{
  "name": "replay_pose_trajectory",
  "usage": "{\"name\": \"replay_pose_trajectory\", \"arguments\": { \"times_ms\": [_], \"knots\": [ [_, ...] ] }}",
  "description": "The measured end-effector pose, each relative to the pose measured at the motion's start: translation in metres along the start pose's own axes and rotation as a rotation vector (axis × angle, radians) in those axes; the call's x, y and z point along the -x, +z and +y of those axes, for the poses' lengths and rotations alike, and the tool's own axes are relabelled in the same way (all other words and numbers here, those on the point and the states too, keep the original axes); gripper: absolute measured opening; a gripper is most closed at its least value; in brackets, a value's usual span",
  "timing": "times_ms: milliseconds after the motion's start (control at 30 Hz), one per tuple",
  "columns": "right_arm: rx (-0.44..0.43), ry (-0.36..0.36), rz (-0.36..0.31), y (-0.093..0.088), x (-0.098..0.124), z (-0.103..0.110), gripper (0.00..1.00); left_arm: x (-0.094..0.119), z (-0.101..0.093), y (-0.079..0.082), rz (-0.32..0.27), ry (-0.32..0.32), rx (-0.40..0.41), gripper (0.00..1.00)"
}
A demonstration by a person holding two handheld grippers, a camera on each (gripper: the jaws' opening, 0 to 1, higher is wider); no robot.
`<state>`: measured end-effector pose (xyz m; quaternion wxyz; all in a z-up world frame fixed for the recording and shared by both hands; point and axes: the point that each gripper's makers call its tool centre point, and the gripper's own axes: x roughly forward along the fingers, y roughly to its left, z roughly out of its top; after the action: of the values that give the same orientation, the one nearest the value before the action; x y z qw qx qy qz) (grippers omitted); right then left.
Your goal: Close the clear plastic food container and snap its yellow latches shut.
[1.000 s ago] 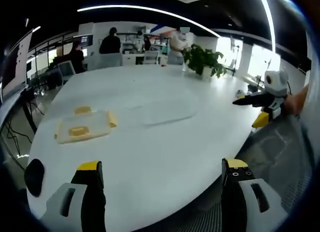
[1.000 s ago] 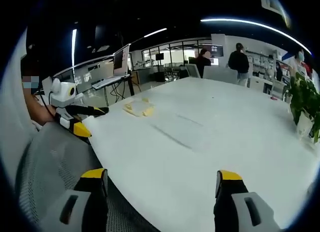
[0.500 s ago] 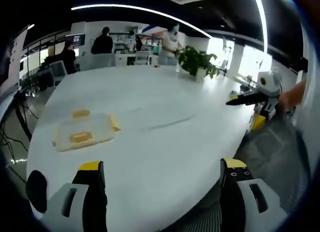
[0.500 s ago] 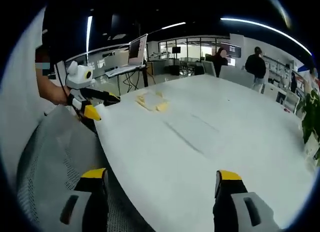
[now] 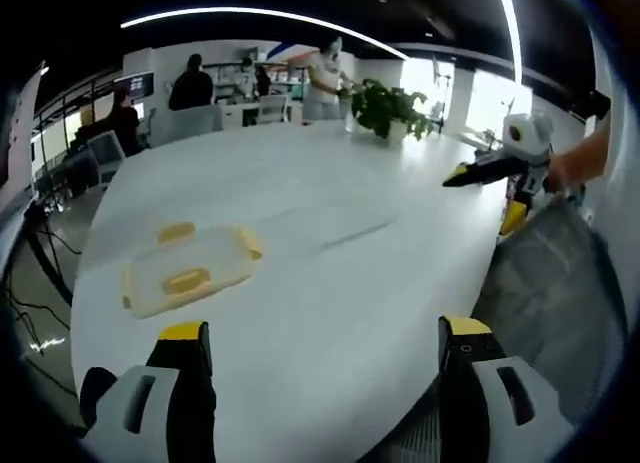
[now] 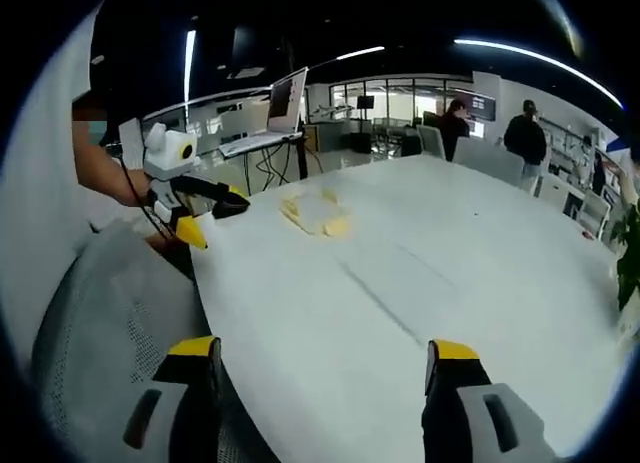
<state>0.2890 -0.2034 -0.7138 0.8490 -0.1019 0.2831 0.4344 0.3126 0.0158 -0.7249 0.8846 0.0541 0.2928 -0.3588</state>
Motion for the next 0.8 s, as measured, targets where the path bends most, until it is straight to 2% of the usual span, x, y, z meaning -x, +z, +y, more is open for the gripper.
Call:
{"name": "replay_pose_trajectory", "arguments": {
  "times_ms": [133, 300, 800],
  "knots": [
    [0.017, 0.005, 0.002, 0.004, -0.006, 0.0, 0.82, 0.001, 0.003, 0.0, 0.005, -0.005, -0.017, 0.91],
    [0.023, 0.012, 0.021, 0.008, -0.01, -0.001, 0.75, 0.002, 0.006, -0.002, 0.02, -0.014, -0.048, 0.9],
    [0.072, 0.059, 0.036, 0.024, -0.036, 0.0, 0.75, 0.003, 0.017, -0.007, 0.054, -0.025, -0.068, 0.89]
  ]
}}
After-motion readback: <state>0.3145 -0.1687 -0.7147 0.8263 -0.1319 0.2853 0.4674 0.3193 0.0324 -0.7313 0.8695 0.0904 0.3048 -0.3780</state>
